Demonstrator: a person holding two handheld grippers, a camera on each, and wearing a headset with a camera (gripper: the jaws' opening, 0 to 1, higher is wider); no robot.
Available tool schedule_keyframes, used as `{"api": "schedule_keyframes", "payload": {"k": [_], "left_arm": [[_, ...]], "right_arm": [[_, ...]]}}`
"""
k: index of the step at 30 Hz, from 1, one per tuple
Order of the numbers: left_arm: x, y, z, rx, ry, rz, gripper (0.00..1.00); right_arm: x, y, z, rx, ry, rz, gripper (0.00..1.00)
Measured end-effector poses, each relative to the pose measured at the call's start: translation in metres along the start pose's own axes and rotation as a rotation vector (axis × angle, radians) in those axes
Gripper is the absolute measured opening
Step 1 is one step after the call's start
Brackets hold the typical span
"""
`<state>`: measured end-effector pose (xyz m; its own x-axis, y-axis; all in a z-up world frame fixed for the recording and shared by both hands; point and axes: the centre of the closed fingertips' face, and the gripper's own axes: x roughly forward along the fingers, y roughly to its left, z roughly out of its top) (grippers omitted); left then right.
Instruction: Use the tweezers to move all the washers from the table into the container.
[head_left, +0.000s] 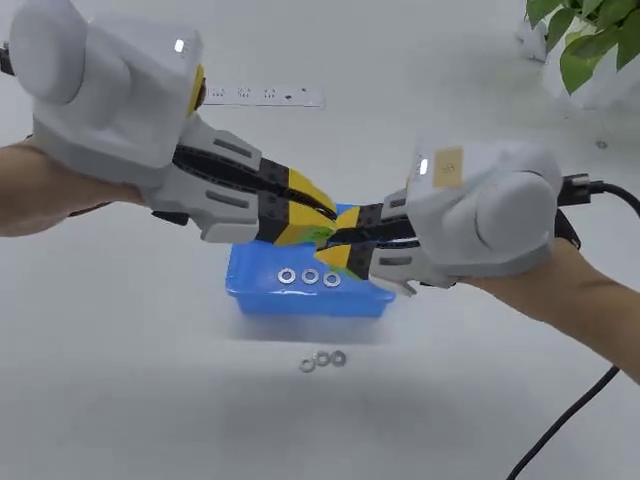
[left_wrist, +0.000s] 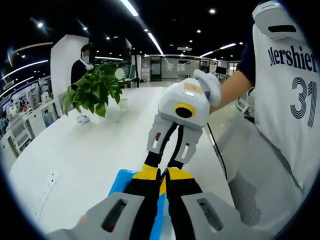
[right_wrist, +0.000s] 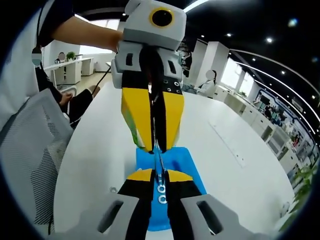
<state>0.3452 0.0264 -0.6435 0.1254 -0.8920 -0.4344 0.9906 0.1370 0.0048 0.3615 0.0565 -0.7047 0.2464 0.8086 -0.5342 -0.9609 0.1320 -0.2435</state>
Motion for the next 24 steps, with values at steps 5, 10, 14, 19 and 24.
{"api": "schedule_keyframes", "payload": {"k": [5, 10, 14, 19, 24], "left_arm": [[-0.009, -0.009, 0.005, 0.020, -0.004, 0.017, 0.07], [-0.015, -0.018, 0.005, 0.047, -0.002, 0.028, 0.06], [-0.019, -0.028, 0.003, 0.062, 0.000, 0.028, 0.06], [-0.019, -0.039, -0.003, 0.059, 0.006, 0.030, 0.05], [-0.020, -0.050, -0.011, 0.033, 0.007, 0.029, 0.05]], "right_arm": [[-0.005, 0.011, 0.011, -0.018, -0.012, 0.004, 0.09], [-0.007, 0.022, 0.016, -0.027, -0.013, 0.018, 0.09], [-0.009, 0.035, 0.019, -0.034, -0.016, 0.038, 0.09], [-0.007, 0.051, 0.018, -0.043, -0.010, 0.065, 0.09], [-0.005, 0.066, 0.014, -0.012, -0.019, 0.092, 0.08]]}}
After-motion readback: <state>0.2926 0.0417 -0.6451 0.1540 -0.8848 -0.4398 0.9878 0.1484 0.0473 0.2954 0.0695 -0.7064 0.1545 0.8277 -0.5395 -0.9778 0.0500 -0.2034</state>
